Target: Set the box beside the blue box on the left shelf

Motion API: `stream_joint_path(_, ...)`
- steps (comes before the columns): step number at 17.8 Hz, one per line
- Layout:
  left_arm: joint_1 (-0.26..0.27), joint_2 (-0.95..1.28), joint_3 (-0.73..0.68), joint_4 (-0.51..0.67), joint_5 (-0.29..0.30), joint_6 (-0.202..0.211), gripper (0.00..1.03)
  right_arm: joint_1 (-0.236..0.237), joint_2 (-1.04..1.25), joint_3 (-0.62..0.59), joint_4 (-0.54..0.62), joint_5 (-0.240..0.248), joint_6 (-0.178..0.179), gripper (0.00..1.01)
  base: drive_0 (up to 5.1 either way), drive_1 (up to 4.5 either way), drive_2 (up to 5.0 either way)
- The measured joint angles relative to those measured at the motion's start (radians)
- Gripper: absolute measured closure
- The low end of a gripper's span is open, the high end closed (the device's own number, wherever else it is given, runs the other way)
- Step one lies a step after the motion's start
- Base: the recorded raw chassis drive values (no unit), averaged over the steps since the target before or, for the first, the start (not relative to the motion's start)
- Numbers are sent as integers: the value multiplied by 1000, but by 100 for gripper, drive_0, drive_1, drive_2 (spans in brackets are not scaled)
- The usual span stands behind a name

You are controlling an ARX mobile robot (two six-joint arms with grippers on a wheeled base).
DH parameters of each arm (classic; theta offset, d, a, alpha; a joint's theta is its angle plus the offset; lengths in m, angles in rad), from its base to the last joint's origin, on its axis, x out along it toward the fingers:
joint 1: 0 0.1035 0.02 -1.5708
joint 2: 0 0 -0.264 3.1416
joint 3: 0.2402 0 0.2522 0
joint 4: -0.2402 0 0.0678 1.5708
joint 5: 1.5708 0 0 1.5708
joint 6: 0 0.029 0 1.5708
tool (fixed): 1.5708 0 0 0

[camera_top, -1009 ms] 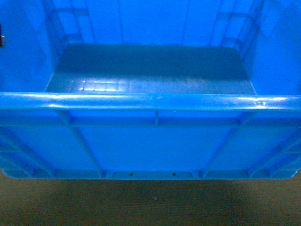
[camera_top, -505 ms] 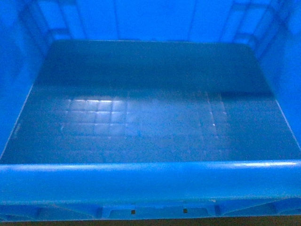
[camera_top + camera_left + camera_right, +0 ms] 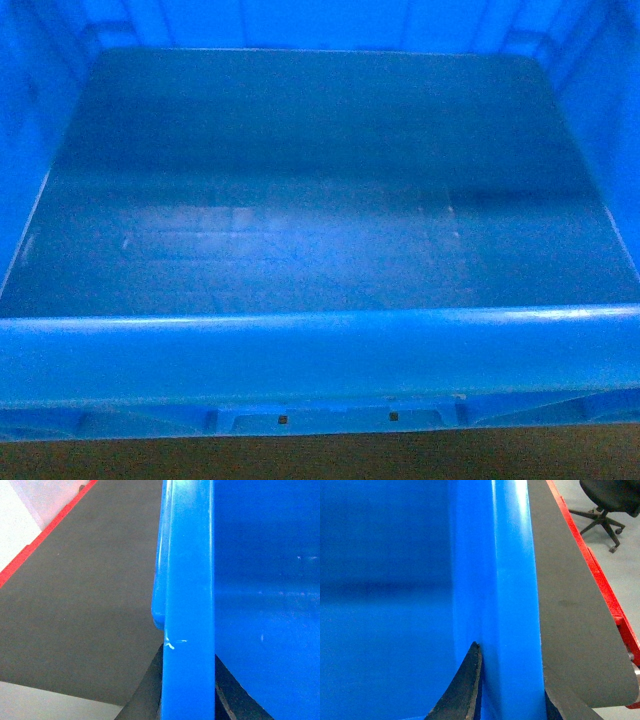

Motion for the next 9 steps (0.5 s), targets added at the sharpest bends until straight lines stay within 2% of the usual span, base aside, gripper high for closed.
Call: stream_joint_path(9,0,1,0,2,-2,0,92,0,2,0,3,1,0,84,0,0,0)
